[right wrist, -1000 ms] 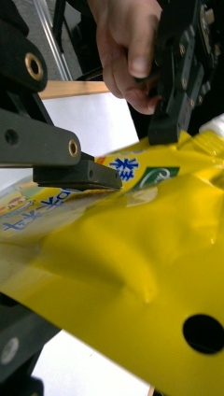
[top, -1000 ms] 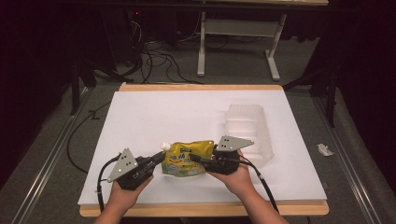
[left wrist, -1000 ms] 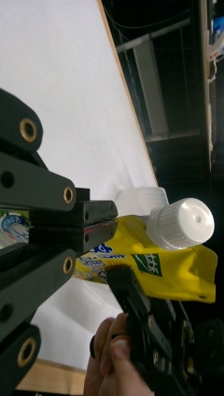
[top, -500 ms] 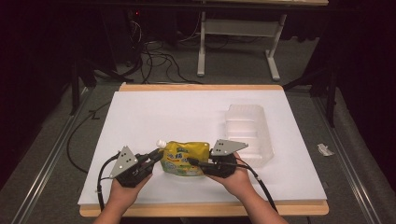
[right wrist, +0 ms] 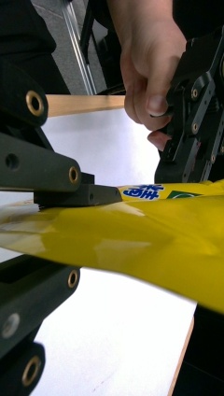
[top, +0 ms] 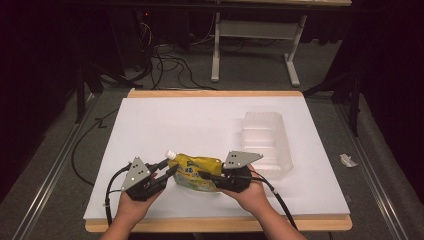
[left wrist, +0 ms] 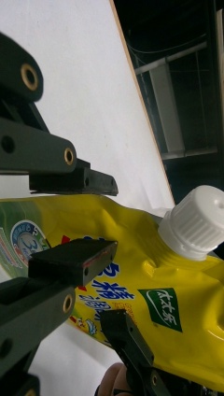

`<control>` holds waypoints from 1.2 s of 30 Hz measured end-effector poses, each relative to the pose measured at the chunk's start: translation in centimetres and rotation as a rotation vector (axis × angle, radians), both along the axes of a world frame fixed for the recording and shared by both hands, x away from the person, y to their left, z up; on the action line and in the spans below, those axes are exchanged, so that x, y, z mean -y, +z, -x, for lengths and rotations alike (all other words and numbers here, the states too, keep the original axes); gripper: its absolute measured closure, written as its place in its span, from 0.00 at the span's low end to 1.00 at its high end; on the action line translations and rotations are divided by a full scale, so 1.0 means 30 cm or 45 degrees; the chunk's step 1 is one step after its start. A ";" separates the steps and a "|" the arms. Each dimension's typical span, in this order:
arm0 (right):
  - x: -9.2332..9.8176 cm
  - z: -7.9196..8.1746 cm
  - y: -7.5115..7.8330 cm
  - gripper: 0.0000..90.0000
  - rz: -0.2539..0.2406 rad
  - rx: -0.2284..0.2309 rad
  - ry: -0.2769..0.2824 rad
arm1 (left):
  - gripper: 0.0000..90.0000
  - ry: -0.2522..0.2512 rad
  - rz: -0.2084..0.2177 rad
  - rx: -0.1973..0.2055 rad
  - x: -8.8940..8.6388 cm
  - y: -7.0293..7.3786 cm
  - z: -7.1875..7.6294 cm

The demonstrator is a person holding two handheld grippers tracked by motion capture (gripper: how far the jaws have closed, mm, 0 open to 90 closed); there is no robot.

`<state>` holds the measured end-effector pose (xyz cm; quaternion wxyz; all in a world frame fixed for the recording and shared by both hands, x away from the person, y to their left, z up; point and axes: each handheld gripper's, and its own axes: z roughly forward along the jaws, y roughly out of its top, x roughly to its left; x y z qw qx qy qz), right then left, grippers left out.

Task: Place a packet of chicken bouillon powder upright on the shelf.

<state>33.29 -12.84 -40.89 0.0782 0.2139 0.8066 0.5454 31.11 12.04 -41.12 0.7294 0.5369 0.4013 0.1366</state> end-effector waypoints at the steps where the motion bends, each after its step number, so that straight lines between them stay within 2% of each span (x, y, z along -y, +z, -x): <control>1: 0.000 0.001 0.000 0.91 0.002 -0.002 -0.002 | 0.72 0.003 -0.004 0.000 0.000 -0.001 -0.001; 2: 0.000 0.001 0.000 0.92 0.003 -0.003 -0.003 | 0.68 0.006 -0.002 -0.003 0.000 -0.001 -0.002; 8: 0.001 -0.001 0.001 0.95 0.000 -0.015 -0.008 | 0.62 0.008 0.000 -0.020 -0.003 -0.007 -0.008; 16: 0.005 -0.005 -0.001 1.00 -0.017 -0.058 -0.020 | 0.50 0.015 0.022 -0.033 -0.005 -0.007 -0.009; 19: 0.010 -0.008 -0.001 1.00 -0.050 -0.082 -0.008 | 0.46 0.013 0.035 -0.028 -0.010 -0.004 -0.008; 25: 0.013 -0.006 0.005 1.00 -0.044 -0.072 -0.014 | 0.44 0.033 0.056 -0.009 -0.016 0.003 -0.007; 26: 0.013 -0.006 0.004 1.00 -0.040 -0.065 -0.011 | 0.44 0.038 0.070 -0.013 -0.017 0.007 -0.007; 32: 0.010 -0.002 0.001 1.00 -0.017 -0.063 -0.022 | 0.45 0.054 0.076 -0.016 -0.027 0.013 -0.010; 36: 0.024 -0.004 0.010 1.00 -0.032 -0.052 -0.044 | 0.45 0.057 0.080 -0.025 -0.027 0.012 -0.012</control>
